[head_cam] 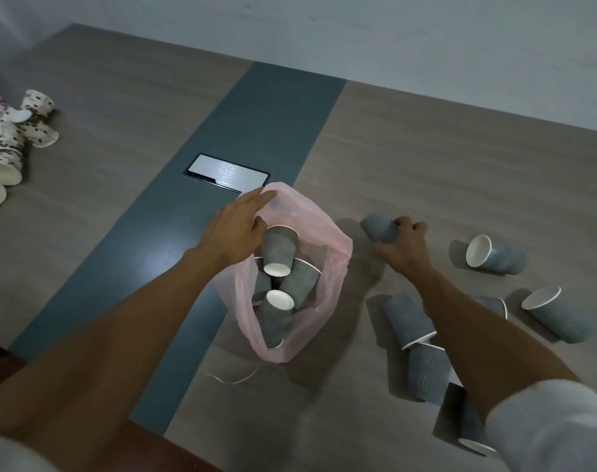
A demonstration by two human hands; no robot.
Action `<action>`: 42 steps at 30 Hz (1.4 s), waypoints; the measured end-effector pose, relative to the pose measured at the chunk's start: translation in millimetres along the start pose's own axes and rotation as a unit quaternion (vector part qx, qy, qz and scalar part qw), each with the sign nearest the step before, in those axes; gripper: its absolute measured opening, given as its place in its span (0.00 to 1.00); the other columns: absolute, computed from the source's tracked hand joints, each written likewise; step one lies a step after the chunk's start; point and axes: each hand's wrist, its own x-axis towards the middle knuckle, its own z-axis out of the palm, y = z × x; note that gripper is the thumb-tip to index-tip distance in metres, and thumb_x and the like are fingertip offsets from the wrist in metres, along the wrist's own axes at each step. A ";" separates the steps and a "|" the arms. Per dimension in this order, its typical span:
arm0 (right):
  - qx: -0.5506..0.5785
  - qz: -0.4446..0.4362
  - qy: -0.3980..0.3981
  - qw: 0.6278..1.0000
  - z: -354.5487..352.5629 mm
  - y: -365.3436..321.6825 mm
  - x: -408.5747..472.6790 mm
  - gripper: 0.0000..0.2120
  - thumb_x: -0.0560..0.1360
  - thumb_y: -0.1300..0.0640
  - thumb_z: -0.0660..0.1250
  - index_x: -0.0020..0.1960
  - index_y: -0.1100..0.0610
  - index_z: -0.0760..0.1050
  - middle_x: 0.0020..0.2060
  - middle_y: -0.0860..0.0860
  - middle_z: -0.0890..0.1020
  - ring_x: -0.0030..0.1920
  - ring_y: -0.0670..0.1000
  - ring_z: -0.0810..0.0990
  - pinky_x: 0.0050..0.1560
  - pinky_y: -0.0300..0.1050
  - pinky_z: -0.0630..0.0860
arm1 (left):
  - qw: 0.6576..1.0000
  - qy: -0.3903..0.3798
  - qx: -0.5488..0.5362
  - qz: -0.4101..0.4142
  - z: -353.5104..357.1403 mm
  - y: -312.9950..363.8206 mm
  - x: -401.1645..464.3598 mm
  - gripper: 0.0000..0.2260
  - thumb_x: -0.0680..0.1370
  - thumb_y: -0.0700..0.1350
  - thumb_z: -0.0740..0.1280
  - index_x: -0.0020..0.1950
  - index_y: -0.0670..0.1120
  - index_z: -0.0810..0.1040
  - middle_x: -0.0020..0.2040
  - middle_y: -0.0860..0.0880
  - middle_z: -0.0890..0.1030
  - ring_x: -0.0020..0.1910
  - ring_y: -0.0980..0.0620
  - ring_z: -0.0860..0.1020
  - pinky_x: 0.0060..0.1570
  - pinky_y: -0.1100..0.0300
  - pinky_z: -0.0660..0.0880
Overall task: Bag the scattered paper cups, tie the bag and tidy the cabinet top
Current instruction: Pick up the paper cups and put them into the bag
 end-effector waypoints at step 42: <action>0.246 0.058 0.114 0.961 -88.2 -157.0 -88.9 0.13 0.77 0.55 0.56 0.43 0.63 0.73 0.40 0.64 0.80 0.35 0.59 0.82 0.30 0.52 0.82 | 0.994 0.071 -0.062 -0.052 -67.0 0.0 11.5 0.28 0.79 0.32 0.58 0.79 0.46 0.66 0.72 0.39 0.74 0.69 0.36 0.73 0.68 0.49 0.69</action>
